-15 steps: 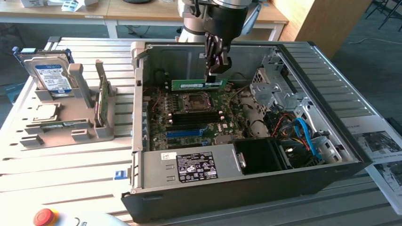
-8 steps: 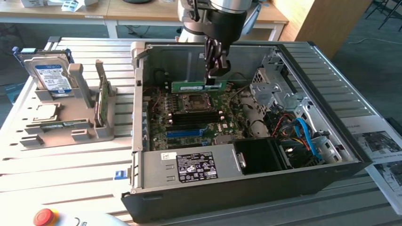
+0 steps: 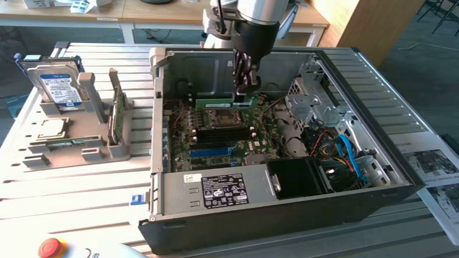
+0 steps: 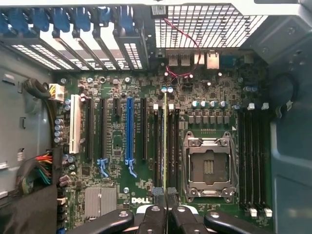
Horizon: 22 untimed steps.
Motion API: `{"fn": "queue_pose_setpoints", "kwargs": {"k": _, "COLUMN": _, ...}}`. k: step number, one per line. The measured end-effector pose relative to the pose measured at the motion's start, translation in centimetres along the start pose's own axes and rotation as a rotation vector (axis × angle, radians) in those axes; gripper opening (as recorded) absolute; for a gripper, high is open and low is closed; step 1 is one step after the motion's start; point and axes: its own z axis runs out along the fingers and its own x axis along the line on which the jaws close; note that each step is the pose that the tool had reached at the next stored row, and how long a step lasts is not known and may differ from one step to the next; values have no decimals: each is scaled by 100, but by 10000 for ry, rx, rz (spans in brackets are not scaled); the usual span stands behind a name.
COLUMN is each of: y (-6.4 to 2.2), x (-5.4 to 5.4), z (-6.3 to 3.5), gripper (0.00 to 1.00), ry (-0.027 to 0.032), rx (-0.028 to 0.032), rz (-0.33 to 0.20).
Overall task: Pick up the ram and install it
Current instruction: 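Insert the ram into the slot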
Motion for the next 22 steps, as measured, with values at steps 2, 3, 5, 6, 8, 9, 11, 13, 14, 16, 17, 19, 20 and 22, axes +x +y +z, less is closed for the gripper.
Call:
{"fn": "queue_pose_setpoints", "kwargs": {"k": 2, "y": -2, "x": 1, "z": 36, "gripper": 12, "ry": -4, "rx": -2, "rz": 45}}
{"fn": "queue_pose_setpoints", "kwargs": {"k": 3, "y": -4, "x": 1, "z": 54, "gripper": 12, "ry": -4, "rx": -2, "rz": 65}}
{"fn": "queue_pose_setpoints", "kwargs": {"k": 5, "y": -6, "x": 2, "z": 90, "gripper": 12, "ry": -6, "rx": -4, "rz": 101}}
{"fn": "queue_pose_setpoints", "kwargs": {"k": 6, "y": -7, "x": 3, "z": 107, "gripper": 12, "ry": -7, "rx": -5, "rz": 116}}
{"fn": "queue_pose_setpoints", "kwargs": {"k": 8, "y": -9, "x": 4, "z": 142, "gripper": 12, "ry": -9, "rx": -6, "rz": 146}}
{"fn": "queue_pose_setpoints", "kwargs": {"k": 9, "y": -11, "x": 4, "z": 160, "gripper": 12, "ry": -10, "rx": -6, "rz": 161}}
{"fn": "queue_pose_setpoints", "kwargs": {"k": 11, "y": -13, "x": 5, "z": 196, "gripper": 12, "ry": -12, "rx": -7, "rz": 185}}
{"fn": "queue_pose_setpoints", "kwargs": {"k": 13, "y": -15, "x": 6, "z": 224, "gripper": 12, "ry": -13, "rx": -7, "rz": 189}}
{"fn": "queue_pose_setpoints", "kwargs": {"k": 14, "y": -15, "x": 6, "z": 232, "gripper": 12, "ry": -13, "rx": -7, "rz": 190}}
{"fn": "queue_pose_setpoints", "kwargs": {"k": 16, "y": -16, "x": 6, "z": 237, "gripper": 12, "ry": -2, "rx": -7, "rz": 175}}
{"fn": "queue_pose_setpoints", "kwargs": {"k": 17, "y": -16, "x": 6, "z": 239, "gripper": 12, "ry": 6, "rx": -7, "rz": 154}}
{"fn": "queue_pose_setpoints", "kwargs": {"k": 19, "y": -17, "x": 6, "z": 244, "gripper": 12, "ry": 26, "rx": -3, "rz": 94}}
{"fn": "queue_pose_setpoints", "kwargs": {"k": 20, "y": -17, "x": 6, "z": 245, "gripper": 12, "ry": 33, "rx": -3, "rz": 75}}
{"fn": "queue_pose_setpoints", "kwargs": {"k": 22, "y": -16, "x": 6, "z": 245, "gripper": 12, "ry": 33, "rx": -3, "rz": 75}}
